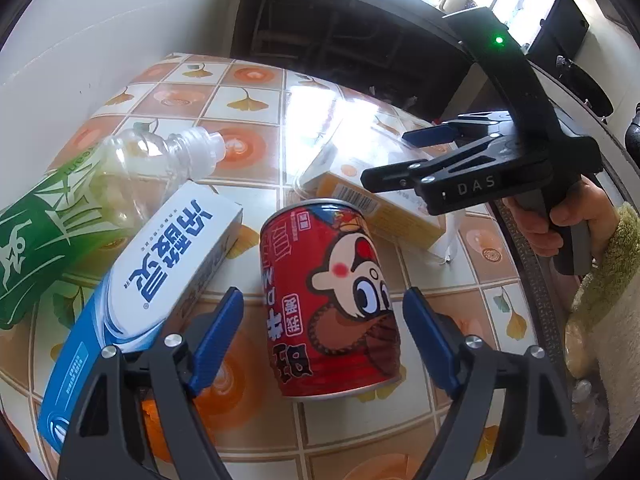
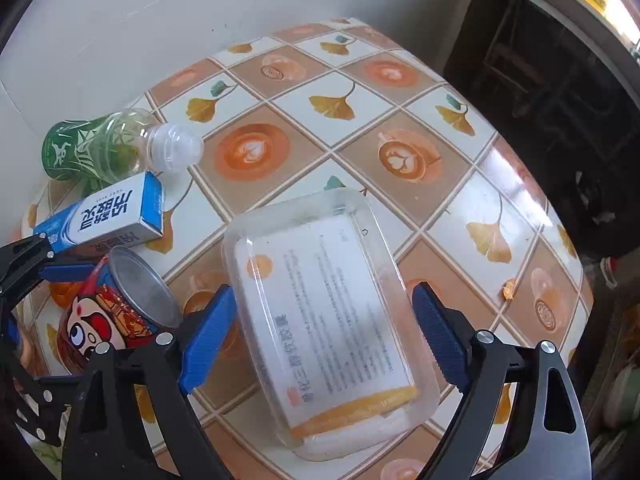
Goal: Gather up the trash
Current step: 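Close the right tool on the clear plastic box and lift it, then close the left tool on the red can and lift it while the right tool holds the box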
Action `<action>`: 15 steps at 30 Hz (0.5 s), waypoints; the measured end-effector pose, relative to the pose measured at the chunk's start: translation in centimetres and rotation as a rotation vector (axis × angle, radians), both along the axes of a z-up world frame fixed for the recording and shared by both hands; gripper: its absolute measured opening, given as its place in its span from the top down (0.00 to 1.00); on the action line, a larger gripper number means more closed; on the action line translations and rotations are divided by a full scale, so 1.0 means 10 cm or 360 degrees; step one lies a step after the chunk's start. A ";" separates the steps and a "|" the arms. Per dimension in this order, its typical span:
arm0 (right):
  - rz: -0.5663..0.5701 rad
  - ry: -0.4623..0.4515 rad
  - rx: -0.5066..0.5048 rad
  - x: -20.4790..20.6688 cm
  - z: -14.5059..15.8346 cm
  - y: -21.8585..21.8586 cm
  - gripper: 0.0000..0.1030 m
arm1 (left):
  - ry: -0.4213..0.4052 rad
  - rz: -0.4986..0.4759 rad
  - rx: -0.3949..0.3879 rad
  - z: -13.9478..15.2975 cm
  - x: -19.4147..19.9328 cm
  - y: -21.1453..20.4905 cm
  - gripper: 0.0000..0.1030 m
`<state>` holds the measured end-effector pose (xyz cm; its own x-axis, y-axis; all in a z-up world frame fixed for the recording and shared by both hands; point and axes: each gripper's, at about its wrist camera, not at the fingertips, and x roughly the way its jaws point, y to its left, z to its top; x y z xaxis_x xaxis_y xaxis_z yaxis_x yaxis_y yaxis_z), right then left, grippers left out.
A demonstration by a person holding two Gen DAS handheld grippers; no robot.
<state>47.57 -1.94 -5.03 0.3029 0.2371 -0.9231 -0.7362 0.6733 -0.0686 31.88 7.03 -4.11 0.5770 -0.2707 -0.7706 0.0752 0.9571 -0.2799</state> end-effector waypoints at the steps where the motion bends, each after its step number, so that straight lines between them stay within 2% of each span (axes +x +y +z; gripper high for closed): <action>1: -0.0005 -0.0018 0.0012 -0.02 0.04 -0.02 0.19 | 0.0000 0.0002 0.0001 0.00 0.00 0.00 0.23; 9: -0.0161 -0.0145 0.0197 -0.19 0.49 -0.35 0.19 | -0.0002 0.0014 0.0010 0.00 0.00 -0.04 0.23; 13: -0.0383 -0.0212 0.0340 -0.48 0.78 -0.75 0.19 | 0.0026 0.0029 0.0034 -0.05 0.03 -0.05 0.26; 15: -0.0517 -0.0184 0.0436 -0.68 0.86 -1.00 0.19 | 0.0052 0.0036 -0.0009 -0.08 0.03 -0.02 0.28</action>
